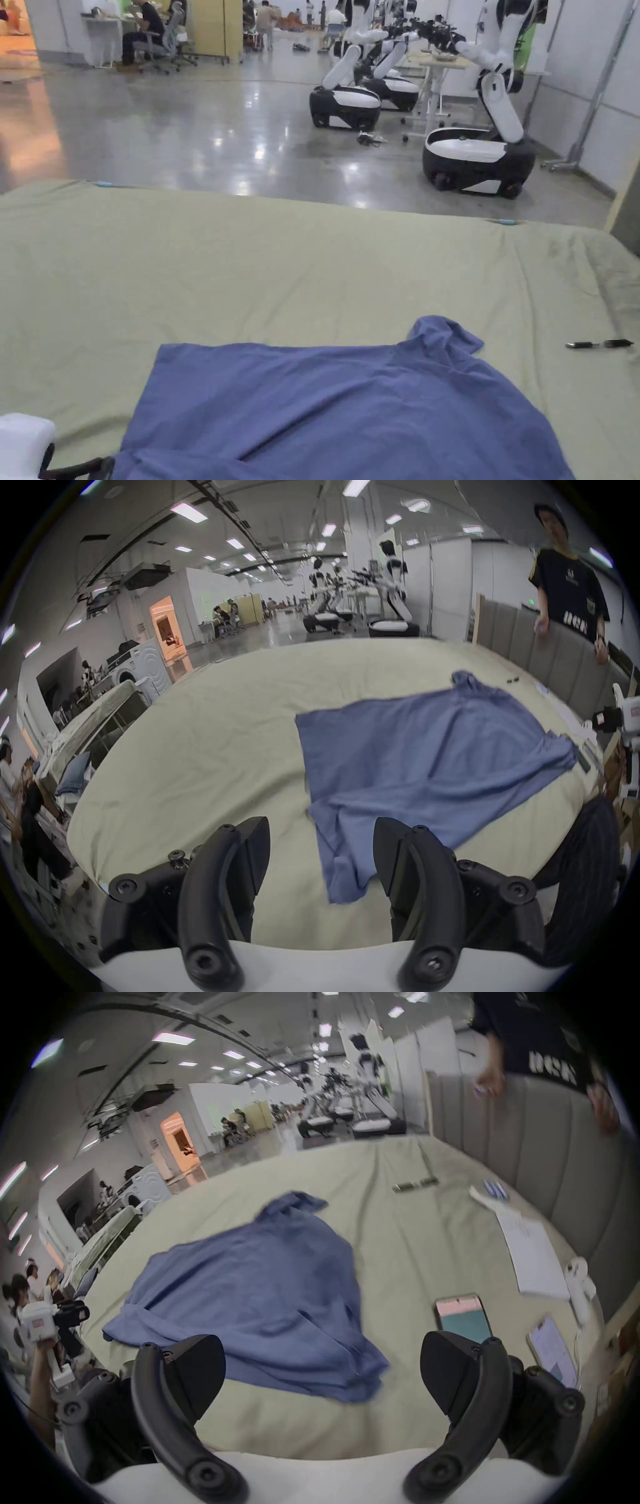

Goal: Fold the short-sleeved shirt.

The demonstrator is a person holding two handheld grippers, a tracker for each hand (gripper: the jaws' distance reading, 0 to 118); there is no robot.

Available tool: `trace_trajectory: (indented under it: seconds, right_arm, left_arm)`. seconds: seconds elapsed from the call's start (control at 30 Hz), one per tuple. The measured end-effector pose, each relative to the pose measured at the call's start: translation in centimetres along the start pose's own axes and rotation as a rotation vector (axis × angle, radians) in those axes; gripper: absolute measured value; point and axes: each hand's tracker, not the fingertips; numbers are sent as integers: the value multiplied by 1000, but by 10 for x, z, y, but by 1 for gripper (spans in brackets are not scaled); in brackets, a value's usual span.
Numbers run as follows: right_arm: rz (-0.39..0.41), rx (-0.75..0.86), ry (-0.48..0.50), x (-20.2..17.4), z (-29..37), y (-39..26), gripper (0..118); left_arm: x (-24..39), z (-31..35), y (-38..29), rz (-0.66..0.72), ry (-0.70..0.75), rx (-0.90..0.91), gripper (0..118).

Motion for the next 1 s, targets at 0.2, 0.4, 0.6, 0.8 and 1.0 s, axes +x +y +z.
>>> trace_trajectory:
  seconds: [0.2,0.4,0.6,0.8,1.0]
  right_arm:
    - [82,48,54,-65,-38,21,1]
    - [126,-25,118,-95,-87,28,1]
    - [106,-63,72,-89,-122,36,1]
    - [95,-66,-19,-59,-174,74,1]
    - [51,-107,-40,-20,-270,132,62]
  left_arm:
    - [1,-49,32,11,16,-39,5]
    - [-10,-145,92,-32,80,-86,70]
    - [-22,-269,137,-36,152,-173,74]
    - [-14,-334,132,-77,124,-268,63]
    - [2,-296,138,-86,60,-183,9]
